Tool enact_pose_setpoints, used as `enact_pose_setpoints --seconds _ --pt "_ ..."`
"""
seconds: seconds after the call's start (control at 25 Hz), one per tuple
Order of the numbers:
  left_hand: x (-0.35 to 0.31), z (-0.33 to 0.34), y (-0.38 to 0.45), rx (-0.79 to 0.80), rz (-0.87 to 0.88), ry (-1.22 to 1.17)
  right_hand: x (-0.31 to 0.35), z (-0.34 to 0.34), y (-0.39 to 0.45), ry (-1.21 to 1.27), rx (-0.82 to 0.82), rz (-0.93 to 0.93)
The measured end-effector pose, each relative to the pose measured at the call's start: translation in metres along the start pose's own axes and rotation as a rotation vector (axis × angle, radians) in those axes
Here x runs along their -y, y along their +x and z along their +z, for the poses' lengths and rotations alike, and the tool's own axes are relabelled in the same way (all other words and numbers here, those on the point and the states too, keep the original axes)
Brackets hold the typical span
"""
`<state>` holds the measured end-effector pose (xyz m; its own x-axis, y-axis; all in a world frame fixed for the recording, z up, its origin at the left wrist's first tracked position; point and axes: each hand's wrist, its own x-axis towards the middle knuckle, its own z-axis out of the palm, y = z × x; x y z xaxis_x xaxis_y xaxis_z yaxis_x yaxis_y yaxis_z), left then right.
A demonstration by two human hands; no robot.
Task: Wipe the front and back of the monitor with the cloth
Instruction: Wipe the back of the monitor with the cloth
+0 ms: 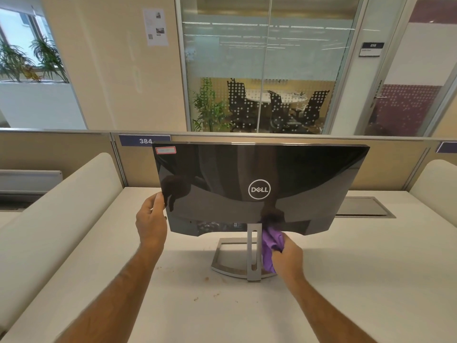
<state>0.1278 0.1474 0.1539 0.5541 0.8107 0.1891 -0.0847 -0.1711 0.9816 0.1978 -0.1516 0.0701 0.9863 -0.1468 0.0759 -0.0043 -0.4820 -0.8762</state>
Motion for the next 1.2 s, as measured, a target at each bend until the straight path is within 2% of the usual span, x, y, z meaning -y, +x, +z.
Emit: enact_pose_setpoints --seconds 0.12,0.2,0.28,0.44,0.48,0.56,0.64,0.68,0.76,1.0,1.04,1.12,1.2 --pt "0.000 -0.001 0.001 0.002 -0.001 0.004 -0.001 -0.010 0.005 0.322 -0.303 0.168" --pt "0.000 -0.001 0.001 0.002 0.001 0.006 0.002 -0.014 0.011 0.484 -0.372 0.246" --pt "0.000 0.000 0.001 -0.004 0.001 0.001 0.009 -0.008 0.010 0.389 -0.252 0.232" --pt "0.000 0.001 0.000 -0.008 0.002 -0.002 0.007 0.006 0.002 0.061 0.059 0.061" --pt "0.000 0.000 0.001 -0.006 0.005 -0.001 0.004 0.006 0.003 0.021 0.078 0.045" --pt "0.000 0.000 0.001 0.003 0.013 -0.001 -0.001 0.001 0.006 0.098 -0.071 0.102" --pt "0.001 0.000 0.001 0.001 0.017 0.001 -0.001 -0.010 0.012 0.347 -0.321 0.326" --pt "0.001 0.000 0.001 -0.002 0.017 0.002 0.000 -0.014 0.015 0.452 -0.394 0.413" --pt "0.002 0.000 0.001 -0.008 0.015 0.005 0.004 -0.013 0.017 0.488 -0.366 0.453" --pt "0.002 0.001 0.001 -0.021 0.002 -0.006 0.011 0.007 0.003 0.122 0.096 0.095" --pt "0.001 0.001 0.001 -0.018 0.000 -0.005 0.007 0.003 0.002 0.052 0.128 0.035" --pt "0.001 0.000 0.001 -0.010 -0.004 -0.003 -0.002 -0.009 -0.003 0.002 0.009 -0.129" --pt "0.002 0.000 0.000 -0.010 -0.005 -0.004 -0.006 -0.021 -0.013 -0.010 -0.150 -0.387"
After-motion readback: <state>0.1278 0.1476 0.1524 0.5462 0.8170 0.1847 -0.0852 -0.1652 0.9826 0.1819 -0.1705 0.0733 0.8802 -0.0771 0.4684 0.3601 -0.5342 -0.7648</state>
